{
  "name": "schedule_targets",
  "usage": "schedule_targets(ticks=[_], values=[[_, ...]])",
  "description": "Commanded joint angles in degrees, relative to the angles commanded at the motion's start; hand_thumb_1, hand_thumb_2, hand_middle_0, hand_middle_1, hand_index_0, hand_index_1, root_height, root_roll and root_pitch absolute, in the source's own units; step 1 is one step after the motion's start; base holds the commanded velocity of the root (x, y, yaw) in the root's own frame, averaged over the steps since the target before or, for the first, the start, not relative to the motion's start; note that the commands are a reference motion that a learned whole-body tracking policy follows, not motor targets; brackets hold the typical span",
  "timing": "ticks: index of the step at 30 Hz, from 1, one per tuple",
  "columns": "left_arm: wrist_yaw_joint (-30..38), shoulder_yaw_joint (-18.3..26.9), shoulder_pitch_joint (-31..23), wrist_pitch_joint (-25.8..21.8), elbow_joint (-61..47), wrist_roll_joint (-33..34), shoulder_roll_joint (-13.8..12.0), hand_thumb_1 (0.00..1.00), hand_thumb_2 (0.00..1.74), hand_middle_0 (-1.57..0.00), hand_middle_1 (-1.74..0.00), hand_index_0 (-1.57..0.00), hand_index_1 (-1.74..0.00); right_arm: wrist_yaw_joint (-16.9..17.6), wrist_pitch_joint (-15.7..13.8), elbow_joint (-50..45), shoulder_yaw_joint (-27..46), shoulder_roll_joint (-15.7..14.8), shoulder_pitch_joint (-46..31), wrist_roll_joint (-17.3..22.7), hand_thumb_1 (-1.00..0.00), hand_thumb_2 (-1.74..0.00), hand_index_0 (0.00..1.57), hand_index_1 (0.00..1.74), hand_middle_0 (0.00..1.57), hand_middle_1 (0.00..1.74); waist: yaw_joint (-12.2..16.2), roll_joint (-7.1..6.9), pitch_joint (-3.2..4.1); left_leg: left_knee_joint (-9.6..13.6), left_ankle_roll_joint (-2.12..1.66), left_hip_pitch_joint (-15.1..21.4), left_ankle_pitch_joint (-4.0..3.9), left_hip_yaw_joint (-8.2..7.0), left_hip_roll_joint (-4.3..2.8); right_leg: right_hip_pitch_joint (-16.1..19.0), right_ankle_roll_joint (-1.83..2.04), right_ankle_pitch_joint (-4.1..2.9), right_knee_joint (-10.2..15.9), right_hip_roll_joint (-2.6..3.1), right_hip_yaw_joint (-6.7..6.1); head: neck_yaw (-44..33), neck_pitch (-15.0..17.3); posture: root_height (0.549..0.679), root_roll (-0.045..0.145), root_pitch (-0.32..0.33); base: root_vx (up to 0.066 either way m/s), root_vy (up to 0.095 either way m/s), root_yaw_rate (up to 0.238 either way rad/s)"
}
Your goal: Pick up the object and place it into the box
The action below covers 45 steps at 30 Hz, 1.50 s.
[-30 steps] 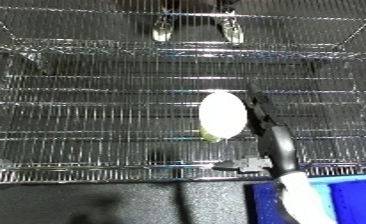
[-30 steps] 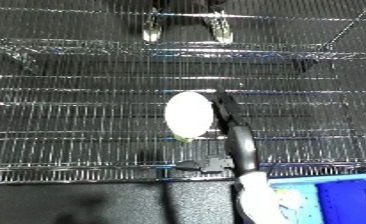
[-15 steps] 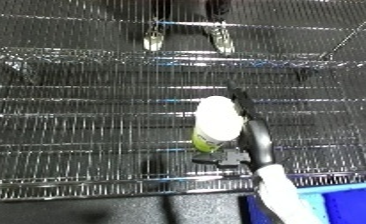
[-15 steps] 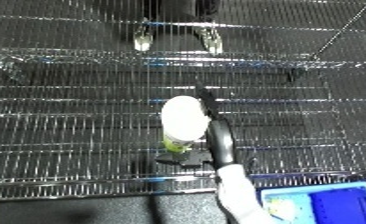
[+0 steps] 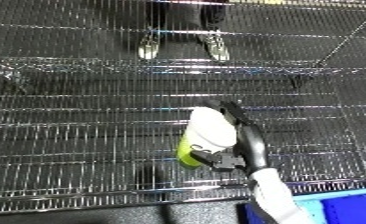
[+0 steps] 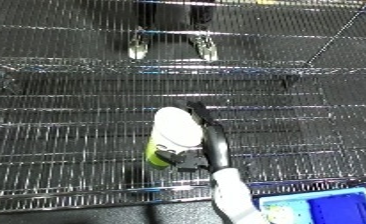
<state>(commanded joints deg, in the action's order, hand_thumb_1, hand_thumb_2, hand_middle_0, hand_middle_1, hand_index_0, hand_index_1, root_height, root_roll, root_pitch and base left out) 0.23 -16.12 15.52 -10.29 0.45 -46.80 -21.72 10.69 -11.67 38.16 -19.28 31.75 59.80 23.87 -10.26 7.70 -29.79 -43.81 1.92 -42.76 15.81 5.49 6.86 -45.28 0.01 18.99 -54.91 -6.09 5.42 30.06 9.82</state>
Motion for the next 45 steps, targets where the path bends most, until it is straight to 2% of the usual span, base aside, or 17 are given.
schedule_targets(ticks=[7,12,17,25,34,37,40,45], values=[[-0.62,0.61,-0.30,-0.27,0.06,0.15,-0.06,1.00,1.74,-1.57,-1.74,-1.57,-1.74,-0.02,-0.95,-2.72,0.84,-0.26,-1.06,-0.77,-0.70,-1.22,1.10,1.22,1.10,1.22,0.57,-0.50,0.00,2.14,-0.20,2.10,-0.67,0.15,-0.29,2.02,0.08,-0.56,1.92,0.36,0.01,-0.50,-0.16,0.619,0.035,0.220,-0.046,-0.022,-0.047],[-0.98,1.43,-0.86,-0.36,0.24,0.24,-0.07,1.00,1.74,-1.57,-1.74,-1.57,-1.74,0.31,-0.80,-8.62,2.44,-0.65,-3.31,-2.28,-0.70,-1.22,1.10,1.22,1.10,1.22,1.49,-1.32,0.00,4.25,-0.47,4.44,-1.26,0.27,-0.75,4.24,0.12,-0.91,3.83,0.74,-0.12,-1.96,0.17,0.624,0.037,0.205,-0.051,-0.024,-0.071],[-0.99,2.41,-1.67,-0.79,0.62,0.55,-0.15,1.00,1.74,-1.57,-1.74,-1.57,-1.74,1.57,0.02,-17.51,5.32,-1.17,-7.71,-2.81,-0.70,-1.22,1.10,1.22,1.10,1.22,2.94,-2.46,0.00,6.94,-0.75,7.53,-2.07,0.49,-1.68,6.93,0.25,-1.36,6.11,1.30,-0.49,-3.82,0.31,0.630,0.039,0.187,-0.061,-0.023,-0.121],[-1.21,4.84,-2.12,-1.07,1.89,1.35,0.21,1.00,1.74,-1.57,-1.74,-1.57,-1.74,3.13,-0.31,-29.49,10.39,-2.70,-16.48,-3.64,-0.70,-1.22,1.10,1.22,1.10,1.22,5.86,-4.19,0.00,10.01,-1.33,12.35,-2.95,0.15,-3.21,11.34,0.42,-2.06,9.43,2.07,-1.18,-5.91,0.70,0.638,0.045,0.152,-0.073,-0.027,-0.146],[-0.92,7.46,-2.46,-0.21,2.00,2.47,0.40,1.00,1.74,-1.57,-1.74,-1.57,-1.74,5.47,-2.05,-36.97,15.50,-4.29,-25.59,-4.79,-0.70,-1.22,1.10,1.22,1.10,1.22,9.25,-5.31,0.00,12.32,-1.93,16.82,-3.46,-0.79,-4.80,15.34,0.75,-2.73,12.22,2.75,-2.23,-5.50,2.57,0.644,0.050,0.117,-0.072,-0.017,-0.163],[-0.61,8.00,-2.65,-0.01,1.96,2.71,0.41,1.00,1.74,-1.57,-1.74,-1.57,-1.74,6.79,-2.71,-38.13,17.10,-4.80,-28.31,-4.92,-0.70,-1.22,1.10,1.22,1.10,1.22,10.48,-5.36,0.00,13.09,-2.09,18.19,-3.49,-1.38,-5.32,16.40,0.92,-2.91,13.07,2.90,-2.83,-3.72,2.43,0.645,0.052,0.109,-0.074,0.013,-0.188],[-0.39,8.63,-2.98,0.49,1.48,2.58,0.20,1.00,1.74,-1.57,-1.74,-1.57,-1.74,8.49,-3.21,-39.25,18.55,-5.20,-30.97,-4.74,-0.70,-1.22,1.10,1.22,1.10,1.22,11.60,-5.33,0.00,13.86,-2.18,19.48,-3.44,-2.03,-5.70,17.36,1.12,-3.17,14.05,2.98,-3.38,-0.72,3.75,0.647,0.054,0.105,-0.075,0.026,-0.191],[-0.39,8.88,-3.78,0.12,1.56,1.96,0.66,1.00,1.74,-1.57,-1.74,-1.57,-1.74,12.26,-3.48,-39.66,21.20,-4.76,-35.81,-5.63,-0.70,-1.22,1.10,1.22,1.10,1.22,13.91,-4.84,0.00,14.94,-2.47,22.03,-3.33,-3.22,-6.22,19.26,1.37,-3.79,15.88,2.53,-4.50,4.82,8.71,0.652,0.061,0.092,-0.047,0.090,-0.232]])
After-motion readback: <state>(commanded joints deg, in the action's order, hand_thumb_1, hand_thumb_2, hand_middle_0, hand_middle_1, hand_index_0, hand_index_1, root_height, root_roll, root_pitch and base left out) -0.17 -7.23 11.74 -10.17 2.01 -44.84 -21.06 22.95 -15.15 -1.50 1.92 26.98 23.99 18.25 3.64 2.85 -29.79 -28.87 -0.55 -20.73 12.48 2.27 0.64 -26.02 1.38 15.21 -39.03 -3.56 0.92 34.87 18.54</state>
